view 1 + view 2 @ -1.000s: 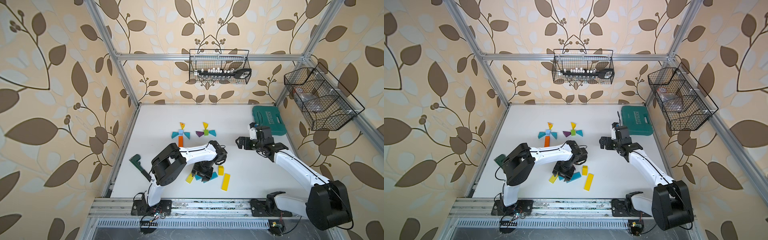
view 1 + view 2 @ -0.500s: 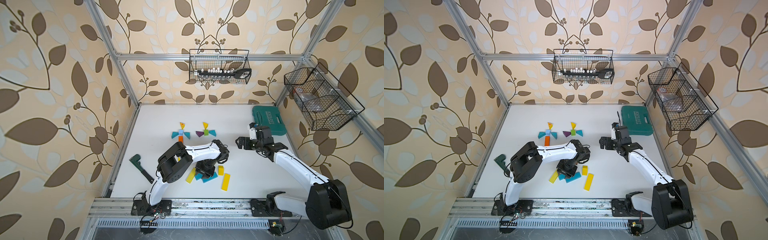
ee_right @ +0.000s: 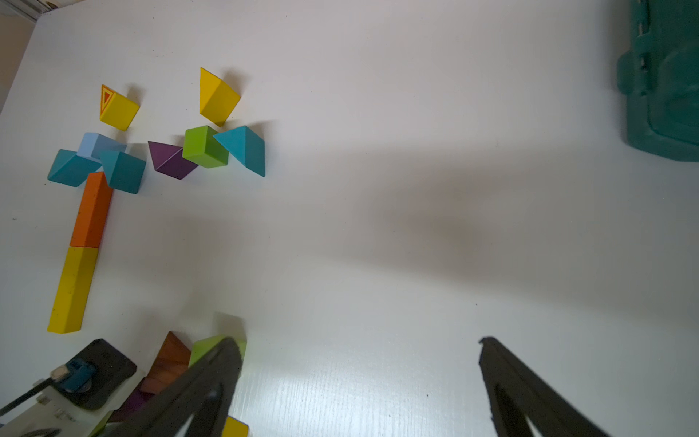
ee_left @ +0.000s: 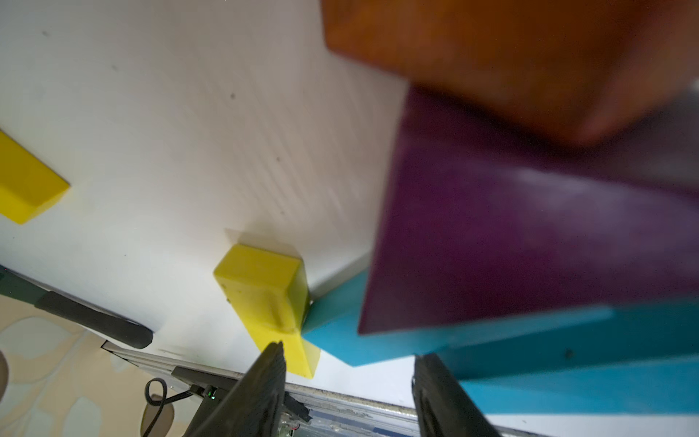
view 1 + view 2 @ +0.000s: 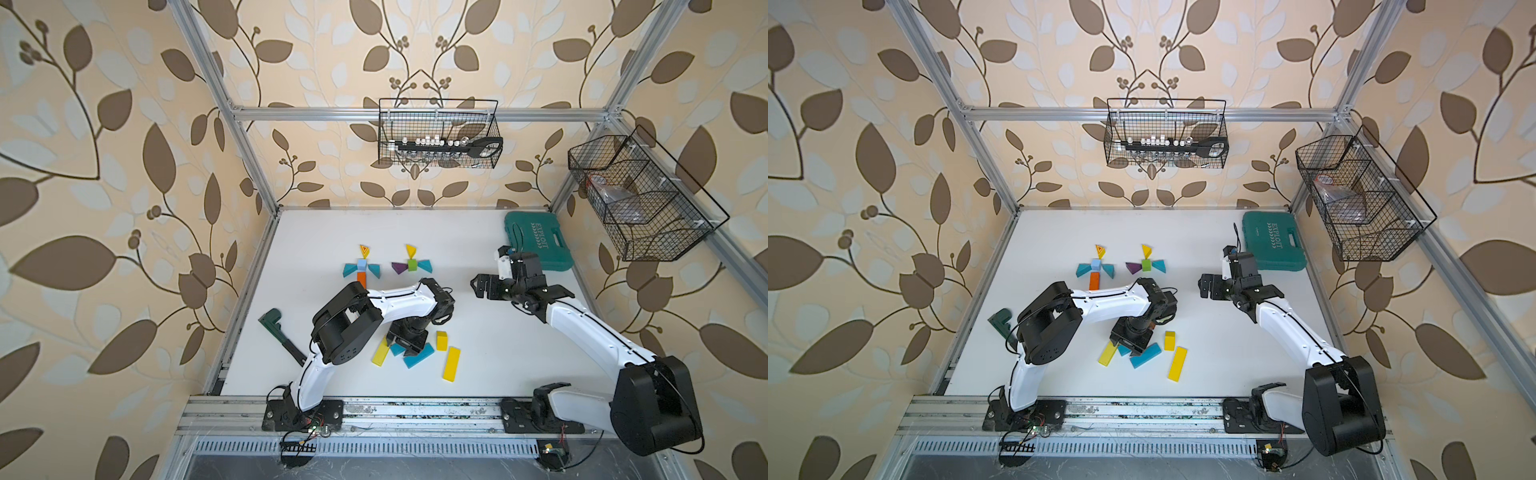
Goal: Assemble a small pinwheel with building blocks
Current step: Pick up the building block from the center of the board.
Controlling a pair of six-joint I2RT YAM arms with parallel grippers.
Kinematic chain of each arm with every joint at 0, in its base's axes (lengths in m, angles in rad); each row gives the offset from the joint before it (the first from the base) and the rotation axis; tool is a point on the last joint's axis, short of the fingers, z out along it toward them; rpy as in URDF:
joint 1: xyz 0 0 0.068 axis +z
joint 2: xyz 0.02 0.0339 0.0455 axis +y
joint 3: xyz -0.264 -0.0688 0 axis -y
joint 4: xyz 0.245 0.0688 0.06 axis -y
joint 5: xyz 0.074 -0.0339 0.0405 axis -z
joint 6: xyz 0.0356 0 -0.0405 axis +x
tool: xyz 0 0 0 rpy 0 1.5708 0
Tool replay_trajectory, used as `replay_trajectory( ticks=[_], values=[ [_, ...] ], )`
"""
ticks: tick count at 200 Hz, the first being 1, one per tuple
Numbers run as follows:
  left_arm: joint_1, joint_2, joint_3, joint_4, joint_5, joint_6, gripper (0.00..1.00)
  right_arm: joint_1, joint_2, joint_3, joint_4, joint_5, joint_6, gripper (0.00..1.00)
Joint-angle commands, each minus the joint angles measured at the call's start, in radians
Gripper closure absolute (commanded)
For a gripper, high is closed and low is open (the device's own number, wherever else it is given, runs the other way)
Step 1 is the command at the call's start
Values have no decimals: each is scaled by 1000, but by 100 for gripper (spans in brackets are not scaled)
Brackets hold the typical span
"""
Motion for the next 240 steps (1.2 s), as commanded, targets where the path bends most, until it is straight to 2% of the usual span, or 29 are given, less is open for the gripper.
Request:
replay_trajectory(
  ticks=[1,53,110,141,169,183,209,240],
  values=[
    [2,-35,7,9,-11,38,44,-3,11,-15,11,-8,8,0],
    [2,38,99,9,-9,66,53,-3,6,-19,11,-1,6,0],
    [9,52,43,64,9,68,57,-3,13,-19,14,-3,4,0],
    [14,53,30,82,27,66,72,-3,18,-20,15,-6,5,0],
    [14,5,33,66,42,58,76,-3,20,-20,14,-4,6,0],
    [14,-28,43,47,44,50,81,-3,19,-19,14,-4,6,0],
    [14,-85,119,-20,49,37,93,-3,23,-20,16,-8,7,0],
    [30,-115,249,-78,50,26,100,-4,22,-19,15,-9,7,0]
  ],
)
